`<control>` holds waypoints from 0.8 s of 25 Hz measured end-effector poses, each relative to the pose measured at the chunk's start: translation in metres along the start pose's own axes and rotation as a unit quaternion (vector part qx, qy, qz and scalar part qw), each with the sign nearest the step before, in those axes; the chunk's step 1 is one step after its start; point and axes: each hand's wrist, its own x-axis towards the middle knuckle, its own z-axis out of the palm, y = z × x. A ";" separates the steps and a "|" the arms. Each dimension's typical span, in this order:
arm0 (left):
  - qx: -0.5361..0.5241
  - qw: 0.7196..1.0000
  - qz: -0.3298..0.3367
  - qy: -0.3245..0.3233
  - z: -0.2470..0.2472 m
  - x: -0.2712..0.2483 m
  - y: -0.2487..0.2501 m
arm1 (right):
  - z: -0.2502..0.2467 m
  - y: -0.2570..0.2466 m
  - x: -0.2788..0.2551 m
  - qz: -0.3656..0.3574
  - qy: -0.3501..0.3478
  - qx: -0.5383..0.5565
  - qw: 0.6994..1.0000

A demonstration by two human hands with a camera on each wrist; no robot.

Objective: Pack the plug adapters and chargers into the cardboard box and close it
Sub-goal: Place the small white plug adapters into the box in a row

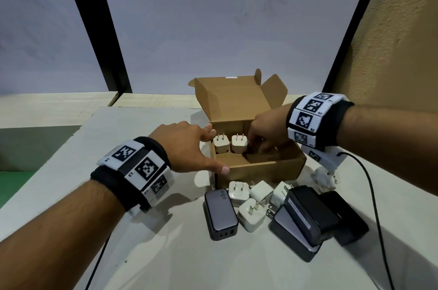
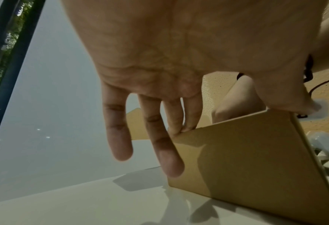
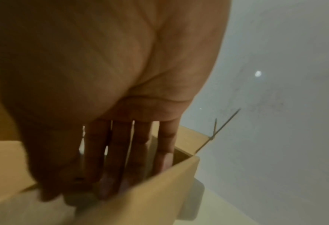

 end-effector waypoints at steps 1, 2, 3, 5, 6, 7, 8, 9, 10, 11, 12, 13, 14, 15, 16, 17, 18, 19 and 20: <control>0.003 1.000 0.000 -0.001 0.000 0.000 0.001 | 0.001 -0.001 0.001 -0.005 -0.002 -0.002 1.000; 0.005 1.000 -0.001 -0.004 -0.001 0.000 0.001 | 0.001 -0.002 0.003 -0.009 -0.002 -0.005 1.000; 0.005 1.000 0.000 -0.005 0.000 -0.001 0.001 | 0.000 -0.004 0.004 -0.012 0.000 -0.009 1.000; 0.005 1.000 0.004 -0.007 0.001 -0.001 0.001 | 0.001 -0.005 0.006 -0.012 0.009 -0.027 1.000; 0.005 1.000 0.006 -0.008 0.001 0.000 0.000 | 0.001 -0.004 0.008 -0.009 0.014 -0.040 0.999; 0.003 1.000 0.007 -0.008 0.002 0.000 -0.001 | 0.001 -0.005 0.010 -0.006 0.016 -0.052 0.999; 0.003 1.000 0.008 -0.009 0.003 0.001 -0.001 | 0.001 -0.005 0.012 -0.005 0.015 -0.061 0.998; 0.005 1.000 0.009 -0.008 0.004 0.001 -0.001 | 0.001 -0.006 0.013 -0.003 0.013 -0.069 0.998; 0.008 1.000 0.010 -0.006 0.004 0.002 -0.002 | 0.001 -0.007 0.014 0.002 0.008 -0.076 0.997; 0.010 1.000 0.010 -0.005 0.005 0.003 -0.003 | 0.000 -0.008 0.014 0.008 0.002 -0.078 0.997; 0.010 1.000 0.009 -0.004 0.005 0.003 -0.003 | -0.002 -0.008 0.012 0.017 -0.002 -0.073 0.997; 0.010 1.000 0.009 -0.004 0.006 0.004 -0.004 | -0.005 -0.005 0.008 0.027 0.006 -0.054 0.998; 0.008 1.000 0.009 -0.004 0.006 0.005 -0.004 | -0.009 -0.001 0.000 0.041 0.028 -0.022 0.999; 0.006 1.000 0.008 -0.004 0.007 0.004 -0.005 | -0.014 0.005 -0.011 0.054 0.059 0.012 0.997; 0.005 1.000 0.007 -0.004 0.007 0.003 -0.004 | -0.016 0.013 -0.024 0.067 0.090 0.037 0.993; 0.005 1.000 0.006 -0.003 0.007 0.002 -0.005 | -0.016 0.020 -0.039 0.078 0.120 0.047 0.989; 0.005 1.000 0.002 -0.004 0.007 0.000 -0.005 | -0.012 0.027 -0.054 0.094 0.143 0.050 0.984; 0.006 1.000 0.000 -0.008 0.007 -0.002 -0.004 | -0.003 0.032 -0.070 0.120 0.152 0.056 0.980; 0.008 1.000 -0.002 -0.010 0.007 -0.003 -0.004 | 0.008 0.034 -0.083 0.150 0.146 0.061 0.976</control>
